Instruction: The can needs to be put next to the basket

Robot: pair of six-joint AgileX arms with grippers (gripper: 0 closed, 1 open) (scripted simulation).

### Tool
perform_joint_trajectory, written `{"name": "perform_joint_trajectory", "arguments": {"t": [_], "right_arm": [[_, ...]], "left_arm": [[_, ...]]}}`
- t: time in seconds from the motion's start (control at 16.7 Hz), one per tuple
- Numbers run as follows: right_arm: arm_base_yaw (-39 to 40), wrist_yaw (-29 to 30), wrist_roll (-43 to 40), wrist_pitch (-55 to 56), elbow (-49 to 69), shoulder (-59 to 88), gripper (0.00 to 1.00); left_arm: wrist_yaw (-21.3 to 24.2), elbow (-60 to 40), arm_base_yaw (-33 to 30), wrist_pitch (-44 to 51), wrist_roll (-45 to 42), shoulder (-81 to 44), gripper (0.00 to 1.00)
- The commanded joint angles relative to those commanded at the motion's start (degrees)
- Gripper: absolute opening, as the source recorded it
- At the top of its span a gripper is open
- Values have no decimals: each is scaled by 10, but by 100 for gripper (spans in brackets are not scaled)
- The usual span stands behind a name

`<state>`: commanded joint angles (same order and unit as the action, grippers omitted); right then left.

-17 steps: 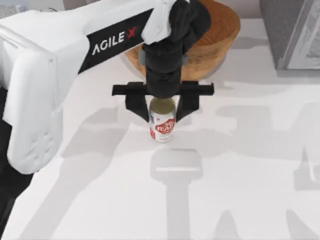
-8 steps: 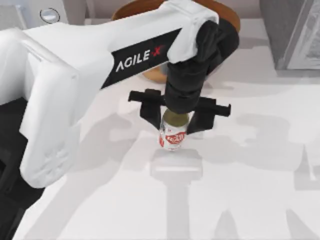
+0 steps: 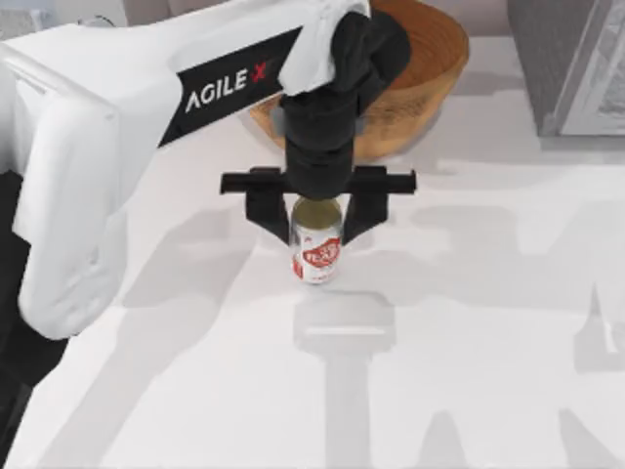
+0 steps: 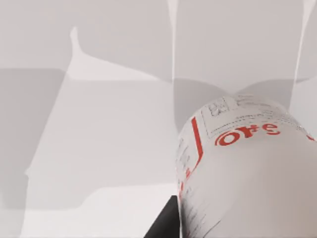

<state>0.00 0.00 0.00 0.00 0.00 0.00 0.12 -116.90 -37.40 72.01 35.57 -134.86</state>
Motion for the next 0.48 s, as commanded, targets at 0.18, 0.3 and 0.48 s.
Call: {"name": "perform_joint_trajectory", "arguments": {"t": [0.18, 0.3, 0.48], "right_arm": [[0, 0, 0, 0, 0, 0, 100], [0, 0, 0, 0, 0, 0, 100], [0, 0, 0, 0, 0, 0, 100]], "left_arm": [[0, 0, 0, 0, 0, 0, 0], [0, 0, 0, 0, 0, 0, 8], [0, 0, 0, 0, 0, 0, 30]]}}
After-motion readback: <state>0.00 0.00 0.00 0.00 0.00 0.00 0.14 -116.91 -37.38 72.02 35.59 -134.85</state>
